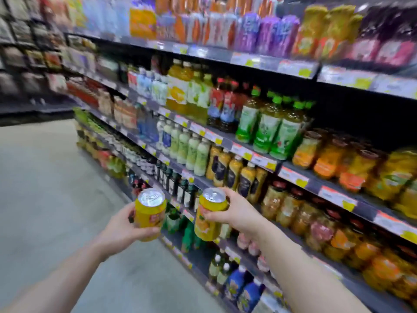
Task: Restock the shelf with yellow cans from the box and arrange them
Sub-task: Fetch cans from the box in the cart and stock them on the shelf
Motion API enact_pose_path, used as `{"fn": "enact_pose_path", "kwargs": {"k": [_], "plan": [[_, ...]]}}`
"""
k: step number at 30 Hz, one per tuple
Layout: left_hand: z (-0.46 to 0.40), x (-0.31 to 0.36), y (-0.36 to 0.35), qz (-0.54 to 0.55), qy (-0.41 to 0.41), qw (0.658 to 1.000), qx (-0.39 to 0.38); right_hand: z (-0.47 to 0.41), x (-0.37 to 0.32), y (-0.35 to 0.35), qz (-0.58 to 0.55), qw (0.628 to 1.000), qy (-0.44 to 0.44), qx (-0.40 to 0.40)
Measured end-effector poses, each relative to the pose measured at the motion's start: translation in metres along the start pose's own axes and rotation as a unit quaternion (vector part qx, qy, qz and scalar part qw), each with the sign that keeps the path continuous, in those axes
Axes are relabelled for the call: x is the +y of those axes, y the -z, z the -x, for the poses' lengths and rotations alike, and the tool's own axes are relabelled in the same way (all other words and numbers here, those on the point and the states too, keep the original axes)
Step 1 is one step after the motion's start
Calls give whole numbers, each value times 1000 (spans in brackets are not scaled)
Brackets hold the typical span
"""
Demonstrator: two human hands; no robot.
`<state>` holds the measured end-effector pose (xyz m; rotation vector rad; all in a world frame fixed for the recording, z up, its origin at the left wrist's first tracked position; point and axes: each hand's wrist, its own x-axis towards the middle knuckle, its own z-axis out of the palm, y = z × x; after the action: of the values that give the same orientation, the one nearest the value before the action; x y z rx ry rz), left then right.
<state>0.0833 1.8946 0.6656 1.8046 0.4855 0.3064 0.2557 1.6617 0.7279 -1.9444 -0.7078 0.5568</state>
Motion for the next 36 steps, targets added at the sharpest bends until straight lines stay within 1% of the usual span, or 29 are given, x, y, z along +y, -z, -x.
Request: {"fn": "enact_pose_path", "kwargs": {"k": [4,6,9,14,18,22,25,28,30,33,36], "plan": [[-43,-14,101,-29,13,999,43,-89,-55,-75,-18,998,29,-45],[-66,-22,143,-21,22,997,69,-135,-75,-107,-17,996,40,-73],[-108,-35,199,-21,34,994,105,-209,-97,-151,-16,994,58,-92],[-200,-65,296,2,47,990,130,-350,-132,-218,0,989,79,-126],[-278,-68,372,13,47,984,169,-450,-182,-262,5,985,89,-150],[-358,-74,449,21,37,982,185,-550,-225,-301,2,983,100,-156],[-424,-84,506,25,18,982,186,-622,-250,-331,5,985,102,-138],[-496,-94,563,11,-7,985,169,-693,-270,-361,-1,990,102,-98],[-543,-98,602,3,-19,989,148,-737,-284,-377,-11,993,95,-61],[-613,-95,653,-16,-30,995,98,-790,-308,-391,-28,996,80,-25],[-683,-85,682,-15,-53,997,59,-839,-327,-390,-30,997,65,24]]}}
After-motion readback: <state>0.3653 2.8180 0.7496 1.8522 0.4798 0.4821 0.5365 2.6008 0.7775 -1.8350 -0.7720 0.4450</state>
